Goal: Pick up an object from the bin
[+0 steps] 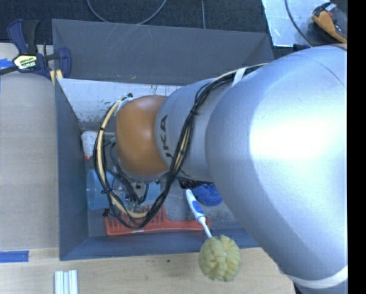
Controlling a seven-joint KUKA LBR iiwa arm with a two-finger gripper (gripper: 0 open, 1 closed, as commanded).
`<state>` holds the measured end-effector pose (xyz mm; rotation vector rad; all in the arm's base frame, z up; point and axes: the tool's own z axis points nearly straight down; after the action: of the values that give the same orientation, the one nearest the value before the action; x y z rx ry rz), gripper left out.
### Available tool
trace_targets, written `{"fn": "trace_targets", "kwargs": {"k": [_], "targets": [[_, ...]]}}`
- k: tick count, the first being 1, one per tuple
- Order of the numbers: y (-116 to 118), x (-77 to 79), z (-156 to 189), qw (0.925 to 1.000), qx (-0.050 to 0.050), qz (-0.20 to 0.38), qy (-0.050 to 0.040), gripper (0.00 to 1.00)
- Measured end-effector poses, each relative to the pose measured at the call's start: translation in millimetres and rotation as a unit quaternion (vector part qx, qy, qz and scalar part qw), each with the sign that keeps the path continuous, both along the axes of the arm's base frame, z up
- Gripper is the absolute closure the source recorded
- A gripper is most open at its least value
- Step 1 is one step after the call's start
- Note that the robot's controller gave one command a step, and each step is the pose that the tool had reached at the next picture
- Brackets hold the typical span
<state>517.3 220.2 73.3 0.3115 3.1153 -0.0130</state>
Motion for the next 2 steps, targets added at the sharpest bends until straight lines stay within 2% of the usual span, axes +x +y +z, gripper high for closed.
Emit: {"fn": "trace_targets", "kwargs": {"k": [1, 2], "targets": [[-1.2, 40.7, 0.3, 1.0, 0.002, -0.005, -0.0015, 1.0], [-1.4, 40.6, 0.3, 1.0, 0.002, -0.005, -0.0016, 1.0]]}}
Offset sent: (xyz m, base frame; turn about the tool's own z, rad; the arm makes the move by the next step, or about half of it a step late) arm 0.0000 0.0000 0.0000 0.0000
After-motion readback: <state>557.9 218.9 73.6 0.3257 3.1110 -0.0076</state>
